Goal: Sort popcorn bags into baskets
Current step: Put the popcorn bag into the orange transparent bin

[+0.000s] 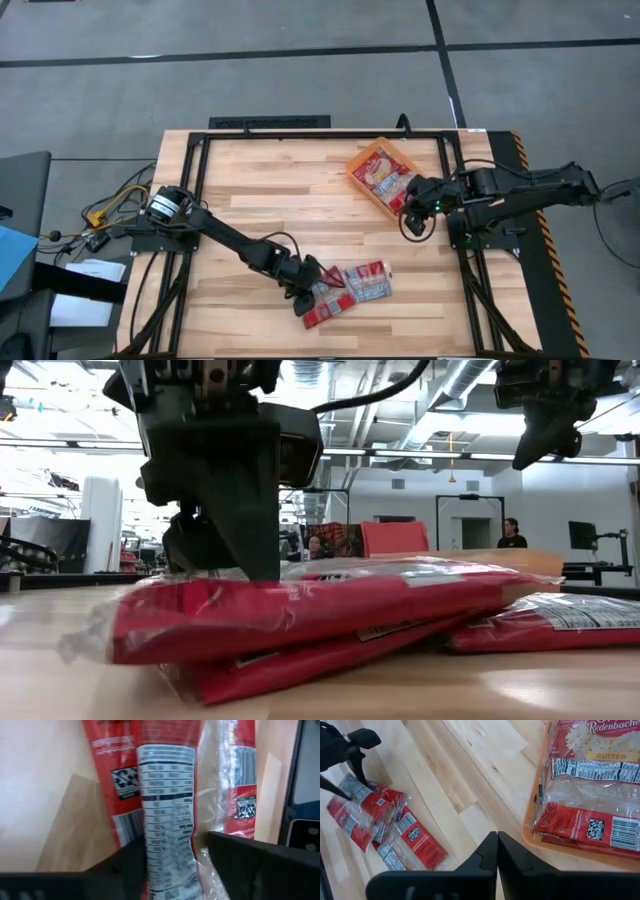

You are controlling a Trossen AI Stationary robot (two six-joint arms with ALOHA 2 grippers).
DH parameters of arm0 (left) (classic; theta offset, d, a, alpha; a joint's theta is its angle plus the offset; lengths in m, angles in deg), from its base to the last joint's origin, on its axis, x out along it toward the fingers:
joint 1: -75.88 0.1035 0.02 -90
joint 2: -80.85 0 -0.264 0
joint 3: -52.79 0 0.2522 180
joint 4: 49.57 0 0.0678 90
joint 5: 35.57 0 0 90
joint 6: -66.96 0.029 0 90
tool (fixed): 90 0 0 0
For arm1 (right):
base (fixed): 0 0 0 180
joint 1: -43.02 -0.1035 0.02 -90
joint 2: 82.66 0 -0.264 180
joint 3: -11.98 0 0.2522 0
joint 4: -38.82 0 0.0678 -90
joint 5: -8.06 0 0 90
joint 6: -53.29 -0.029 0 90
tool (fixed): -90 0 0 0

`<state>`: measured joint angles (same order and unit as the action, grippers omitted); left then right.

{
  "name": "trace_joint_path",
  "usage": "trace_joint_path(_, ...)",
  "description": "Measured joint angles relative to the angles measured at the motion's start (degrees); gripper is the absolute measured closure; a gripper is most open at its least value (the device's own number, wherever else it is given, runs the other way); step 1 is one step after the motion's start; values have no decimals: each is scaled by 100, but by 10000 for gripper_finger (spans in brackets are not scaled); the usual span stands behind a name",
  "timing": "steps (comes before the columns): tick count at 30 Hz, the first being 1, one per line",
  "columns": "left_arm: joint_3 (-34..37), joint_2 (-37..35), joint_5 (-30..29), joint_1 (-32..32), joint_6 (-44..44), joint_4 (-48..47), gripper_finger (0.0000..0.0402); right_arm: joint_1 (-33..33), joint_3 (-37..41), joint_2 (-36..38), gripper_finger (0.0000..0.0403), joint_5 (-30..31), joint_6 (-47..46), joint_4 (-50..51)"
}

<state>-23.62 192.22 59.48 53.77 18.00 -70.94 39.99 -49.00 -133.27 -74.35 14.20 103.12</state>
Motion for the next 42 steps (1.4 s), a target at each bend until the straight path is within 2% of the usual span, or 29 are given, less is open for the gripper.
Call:
trace_joint_path(7,8,17,-42,159,27,21,366,0,0,0,381,-2,11,0)
trace_joint_path(9,9,17,-29,235,13,26,389,0,0,0,378,-2,11,0)
trace_joint_path(15,44,-203,237,632,-84,28,390,0,0,7,365,-2,11,2)
trace_joint_path(23,54,-905,391,1398,-265,-33,396,0,0,83,374,-4,9,-8)
trace_joint_path(33,35,-1434,1078,2579,-256,127,399,75,0,697,376,216,9,-4)
trace_joint_path(42,-822,-1381,796,3599,578,138,399,335,0,1168,369,609,53,0)
